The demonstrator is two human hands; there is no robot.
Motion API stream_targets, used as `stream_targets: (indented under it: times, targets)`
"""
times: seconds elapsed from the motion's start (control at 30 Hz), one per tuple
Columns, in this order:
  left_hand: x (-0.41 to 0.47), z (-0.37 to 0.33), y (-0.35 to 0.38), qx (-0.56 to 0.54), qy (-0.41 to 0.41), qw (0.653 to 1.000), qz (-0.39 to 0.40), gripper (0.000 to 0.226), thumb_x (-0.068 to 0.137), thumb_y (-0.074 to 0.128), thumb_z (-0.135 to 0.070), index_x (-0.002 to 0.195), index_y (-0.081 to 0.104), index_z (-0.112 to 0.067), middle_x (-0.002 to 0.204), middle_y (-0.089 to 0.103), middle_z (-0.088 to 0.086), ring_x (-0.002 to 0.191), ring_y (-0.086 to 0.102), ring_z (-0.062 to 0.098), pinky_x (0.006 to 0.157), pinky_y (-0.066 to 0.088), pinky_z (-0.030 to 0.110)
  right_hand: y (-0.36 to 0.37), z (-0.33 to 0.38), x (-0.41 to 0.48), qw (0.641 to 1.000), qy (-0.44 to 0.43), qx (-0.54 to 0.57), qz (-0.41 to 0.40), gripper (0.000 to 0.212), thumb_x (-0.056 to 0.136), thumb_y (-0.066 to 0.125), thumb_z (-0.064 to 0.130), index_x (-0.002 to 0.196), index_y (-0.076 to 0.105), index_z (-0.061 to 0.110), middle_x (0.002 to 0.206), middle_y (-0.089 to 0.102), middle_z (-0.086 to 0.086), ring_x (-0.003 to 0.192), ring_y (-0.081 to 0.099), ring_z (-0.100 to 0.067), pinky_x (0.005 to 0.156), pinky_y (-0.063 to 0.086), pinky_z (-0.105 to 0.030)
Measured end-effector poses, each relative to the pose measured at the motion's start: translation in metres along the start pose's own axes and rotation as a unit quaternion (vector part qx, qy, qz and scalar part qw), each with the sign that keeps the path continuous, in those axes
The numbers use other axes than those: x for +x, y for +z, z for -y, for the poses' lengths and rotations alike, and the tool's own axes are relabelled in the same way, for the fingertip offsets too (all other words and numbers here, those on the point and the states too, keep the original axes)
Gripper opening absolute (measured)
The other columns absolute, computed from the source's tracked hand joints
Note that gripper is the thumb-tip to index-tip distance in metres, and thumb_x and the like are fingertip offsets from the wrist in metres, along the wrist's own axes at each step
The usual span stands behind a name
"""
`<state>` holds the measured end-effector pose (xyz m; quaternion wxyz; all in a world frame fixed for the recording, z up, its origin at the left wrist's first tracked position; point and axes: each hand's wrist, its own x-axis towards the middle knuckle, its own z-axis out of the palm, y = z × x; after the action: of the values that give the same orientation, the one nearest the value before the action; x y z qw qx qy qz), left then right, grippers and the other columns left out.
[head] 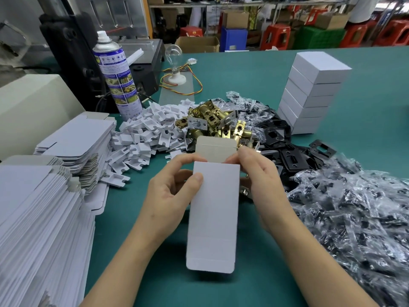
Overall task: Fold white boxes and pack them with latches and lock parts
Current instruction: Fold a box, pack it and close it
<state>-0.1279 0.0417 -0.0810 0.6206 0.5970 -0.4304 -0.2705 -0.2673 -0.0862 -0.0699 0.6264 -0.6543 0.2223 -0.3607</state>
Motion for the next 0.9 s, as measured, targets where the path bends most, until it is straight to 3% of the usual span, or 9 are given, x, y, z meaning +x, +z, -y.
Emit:
stream_targets:
  times: [0.1, 0.2, 0.27, 0.33, 0.47, 0.63, 0.8, 0.9]
  targets:
    - [0.0004, -0.0003, 0.0010, -0.017, -0.019, 1.000, 0.001, 0.027, 0.088, 0.064, -0.048, 0.114, 0.070, -0.040, 0.100, 0.079, 0.005, 0.085, 0.073, 0.017, 0.069, 0.061, 0.034, -0.0022, -0.0001, 0.0011, 0.998, 0.039, 0.041, -0.007, 0.033, 0.099, 0.052, 0.039, 0.078, 0.075, 0.026, 0.087, 0.074, 0.006, 0.075, 0.066, -0.008, 0.059, 0.051, -0.019]
    - [0.0009, -0.0007, 0.0016, -0.033, -0.040, 0.999, -0.001, 0.027, 0.088, 0.063, -0.050, 0.111, 0.070, -0.037, 0.095, 0.079, 0.004, 0.078, 0.072, 0.016, 0.062, 0.058, 0.031, -0.0044, -0.0023, 0.0022, 0.993, 0.066, 0.100, -0.020, 0.008, 0.098, 0.066, 0.018, 0.104, 0.068, 0.021, 0.098, 0.076, 0.001, 0.081, 0.069, -0.013, 0.059, 0.054, -0.023]
    - [0.0017, 0.0001, 0.0004, -0.035, -0.054, 0.998, -0.004, 0.028, 0.089, 0.062, -0.051, 0.110, 0.070, -0.035, 0.093, 0.078, 0.001, 0.075, 0.069, 0.015, 0.059, 0.057, 0.030, -0.0052, -0.0039, 0.0026, 0.985, 0.091, 0.144, -0.021, 0.030, 0.096, 0.067, 0.008, 0.123, 0.057, 0.018, 0.110, 0.077, -0.006, 0.091, 0.073, -0.020, 0.067, 0.060, -0.030]
    - [0.0022, 0.0006, -0.0004, -0.025, -0.060, 0.998, -0.003, 0.029, 0.090, 0.062, -0.051, 0.111, 0.071, -0.033, 0.091, 0.077, -0.003, 0.072, 0.067, 0.013, 0.058, 0.055, 0.028, -0.0056, -0.0045, 0.0032, 0.984, 0.101, 0.147, -0.001, 0.038, 0.096, 0.065, 0.005, 0.131, 0.061, 0.020, 0.116, 0.076, -0.007, 0.100, 0.074, -0.023, 0.077, 0.061, -0.034]
    - [0.0026, 0.0021, 0.0007, -0.015, -0.069, 0.998, -0.003, 0.035, 0.089, 0.062, -0.056, 0.109, 0.071, -0.029, 0.086, 0.073, -0.004, 0.070, 0.061, 0.016, 0.060, 0.051, 0.034, -0.0068, -0.0053, 0.0044, 0.987, 0.100, 0.124, 0.020, 0.039, 0.094, 0.062, -0.002, 0.117, 0.077, 0.026, 0.115, 0.077, -0.003, 0.105, 0.072, -0.021, 0.083, 0.061, -0.037]
    - [0.0023, 0.0035, 0.0023, -0.001, -0.077, 0.997, 0.005, 0.038, 0.087, 0.061, -0.060, 0.110, 0.072, -0.032, 0.084, 0.074, -0.002, 0.071, 0.061, 0.019, 0.063, 0.050, 0.037, -0.0096, -0.0070, 0.0045, 0.982, 0.135, 0.133, 0.003, 0.040, 0.089, 0.063, -0.008, 0.110, 0.079, 0.023, 0.108, 0.078, -0.004, 0.098, 0.074, -0.018, 0.075, 0.062, -0.031]
    - [0.0013, 0.0016, 0.0015, 0.036, -0.055, 0.998, -0.017, 0.034, 0.087, 0.060, -0.060, 0.109, 0.075, -0.037, 0.091, 0.076, -0.007, 0.069, 0.059, 0.010, 0.058, 0.048, 0.024, -0.0080, -0.0082, 0.0026, 0.981, 0.159, 0.105, 0.044, 0.026, 0.092, 0.066, 0.001, 0.111, 0.076, 0.016, 0.111, 0.078, -0.006, 0.095, 0.073, -0.017, 0.077, 0.062, -0.030]
    - [0.0013, 0.0018, 0.0003, 0.040, -0.047, 0.998, -0.024, 0.027, 0.091, 0.063, -0.053, 0.108, 0.076, -0.037, 0.097, 0.075, -0.009, 0.066, 0.058, 0.016, 0.057, 0.046, 0.033, -0.0068, -0.0066, 0.0021, 0.985, 0.147, 0.076, 0.045, 0.027, 0.092, 0.066, 0.001, 0.110, 0.078, 0.018, 0.108, 0.079, -0.004, 0.094, 0.074, -0.016, 0.072, 0.060, -0.026]
